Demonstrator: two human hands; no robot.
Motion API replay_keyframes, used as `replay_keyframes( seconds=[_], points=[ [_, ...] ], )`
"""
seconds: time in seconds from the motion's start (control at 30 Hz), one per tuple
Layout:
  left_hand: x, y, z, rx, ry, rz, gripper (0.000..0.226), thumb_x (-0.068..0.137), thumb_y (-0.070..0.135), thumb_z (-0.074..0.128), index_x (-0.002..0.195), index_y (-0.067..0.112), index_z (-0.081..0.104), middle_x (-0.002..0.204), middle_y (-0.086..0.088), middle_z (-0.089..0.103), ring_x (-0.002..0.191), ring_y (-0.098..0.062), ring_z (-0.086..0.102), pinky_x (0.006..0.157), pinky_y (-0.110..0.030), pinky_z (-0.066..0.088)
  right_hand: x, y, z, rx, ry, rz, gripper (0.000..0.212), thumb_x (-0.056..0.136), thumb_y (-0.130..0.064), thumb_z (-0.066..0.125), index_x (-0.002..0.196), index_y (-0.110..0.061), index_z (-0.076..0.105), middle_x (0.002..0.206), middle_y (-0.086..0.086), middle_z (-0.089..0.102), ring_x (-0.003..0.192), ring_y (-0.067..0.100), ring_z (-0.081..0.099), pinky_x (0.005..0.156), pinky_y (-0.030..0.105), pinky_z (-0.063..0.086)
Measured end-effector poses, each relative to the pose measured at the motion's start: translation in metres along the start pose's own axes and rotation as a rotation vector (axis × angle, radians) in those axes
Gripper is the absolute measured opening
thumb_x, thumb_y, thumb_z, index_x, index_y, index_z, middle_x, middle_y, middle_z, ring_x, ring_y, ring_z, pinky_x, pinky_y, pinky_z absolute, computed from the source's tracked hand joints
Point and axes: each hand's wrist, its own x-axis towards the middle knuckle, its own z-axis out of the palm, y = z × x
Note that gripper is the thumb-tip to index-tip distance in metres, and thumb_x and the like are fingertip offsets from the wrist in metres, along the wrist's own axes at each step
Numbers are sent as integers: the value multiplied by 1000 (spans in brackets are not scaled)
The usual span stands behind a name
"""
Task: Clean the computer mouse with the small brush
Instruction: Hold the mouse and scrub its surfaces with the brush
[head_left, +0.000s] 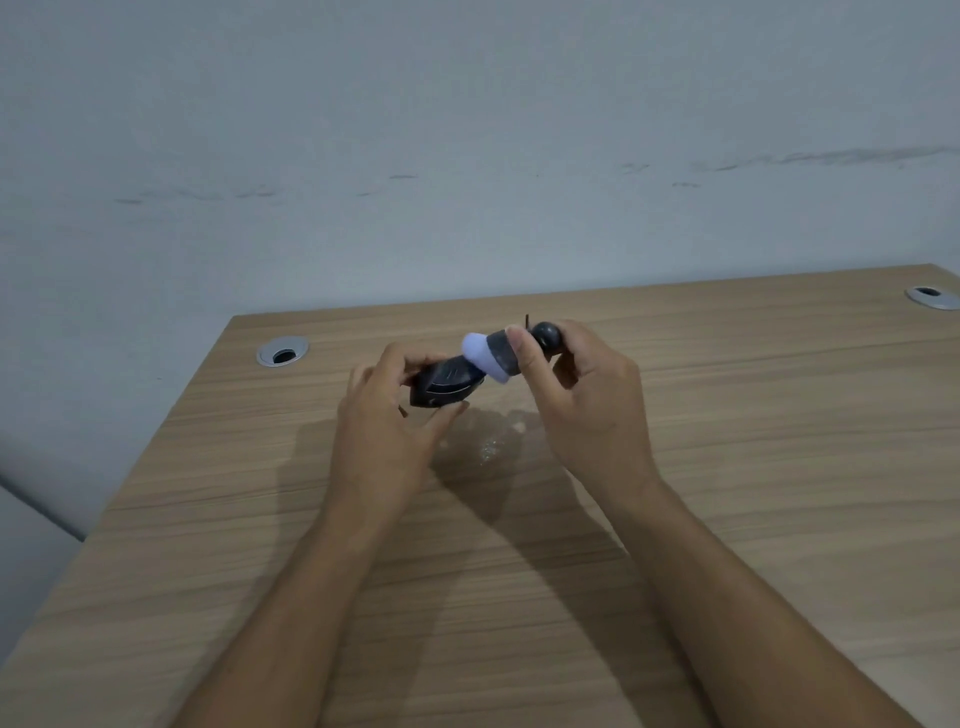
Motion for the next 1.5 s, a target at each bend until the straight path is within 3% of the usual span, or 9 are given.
replay_keyframes(
  seconds=[0.17,0.3,0.4,0.57,0.7,0.97,1.13,1.3,1.5],
  points=[
    [3,-5,6,42,-5,9,36,82,24,91,108,30,66,108,5,63,95,-13,61,69,-18,43,-11,-11,7,67,-167,-54,22,108,-33,74,94,-15,77,69,-12,60,62,6,53,60,15,39],
    [2,-7,0,-23,-23,66,41,82,17,92,115,33,74,101,30,63,104,-4,59,80,-3,41,-1,5,9,0,-35,70,26,107,-40,74,92,-19,76,70,-10,62,61,7,53,61,22,38],
    [2,-8,-1,-6,-68,125,41,84,14,89,118,32,75,105,41,67,113,-11,56,86,-5,41,-3,1,4,62,-24,84,30,108,-41,72,89,-18,75,68,-8,61,61,6,50,60,23,39],
    [4,-18,6,158,-61,243,36,78,-1,90,106,17,75,105,11,65,106,-19,54,87,-9,38,-13,-13,3,78,-158,-119,24,109,-27,73,90,-12,72,73,-8,63,65,8,57,63,16,41],
    [6,-15,4,142,-19,297,43,77,6,90,117,19,81,93,2,56,94,-22,54,77,-16,39,-6,-8,2,-40,-38,-120,21,109,-26,72,90,-19,67,75,-7,62,65,12,56,63,13,37],
    [5,-15,6,193,-13,373,32,71,3,97,97,11,81,91,5,47,92,-21,49,72,-17,34,-12,-17,2,19,-152,-184,22,109,-25,73,91,-13,72,74,-6,65,67,13,62,62,11,39],
    [4,-11,5,182,5,385,53,76,1,89,125,20,82,93,5,46,96,-17,43,84,-8,36,-1,-3,-4,-34,-52,-81,26,110,-31,71,91,-14,73,73,-7,65,64,10,58,61,18,39],
    [5,-12,4,182,21,407,42,78,5,94,117,15,82,96,3,54,96,-20,52,82,-13,40,-4,-6,-5,70,-178,-92,25,108,-31,74,94,-11,76,76,1,69,67,15,62,60,22,45],
    [3,-6,-1,-16,-15,401,38,86,9,90,121,14,77,111,2,69,103,-17,66,90,-26,52,2,7,-6,105,-106,102,30,109,-42,71,92,-17,77,76,3,71,65,18,58,64,38,47]
  ],
)
